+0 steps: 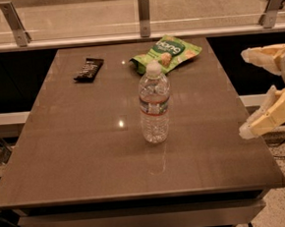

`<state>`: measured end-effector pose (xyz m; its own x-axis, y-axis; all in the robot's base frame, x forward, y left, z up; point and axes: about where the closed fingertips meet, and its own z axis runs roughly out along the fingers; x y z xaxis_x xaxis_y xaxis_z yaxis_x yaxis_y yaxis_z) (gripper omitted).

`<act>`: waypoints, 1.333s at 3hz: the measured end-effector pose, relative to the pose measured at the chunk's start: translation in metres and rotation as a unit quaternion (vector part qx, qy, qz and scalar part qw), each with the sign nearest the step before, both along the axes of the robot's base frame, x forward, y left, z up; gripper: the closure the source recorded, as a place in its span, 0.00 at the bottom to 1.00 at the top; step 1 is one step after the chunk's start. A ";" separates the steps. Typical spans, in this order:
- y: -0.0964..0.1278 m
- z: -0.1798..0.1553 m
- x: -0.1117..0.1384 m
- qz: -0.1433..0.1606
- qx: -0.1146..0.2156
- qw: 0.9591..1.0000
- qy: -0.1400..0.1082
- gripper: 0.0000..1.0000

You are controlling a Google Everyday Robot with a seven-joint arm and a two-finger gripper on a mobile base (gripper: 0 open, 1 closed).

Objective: Knock water bottle over

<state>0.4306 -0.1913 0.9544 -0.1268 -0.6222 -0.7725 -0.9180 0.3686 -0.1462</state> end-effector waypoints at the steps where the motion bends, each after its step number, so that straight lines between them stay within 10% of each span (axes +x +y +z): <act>1: 0.017 -0.002 0.004 0.025 0.049 0.998 -0.015 0.00; 4: 0.073 -0.022 0.036 0.087 0.154 0.984 -0.024 0.00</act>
Offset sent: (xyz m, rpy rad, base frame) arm 0.0311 0.0441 -0.0149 0.2965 -0.0651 0.1141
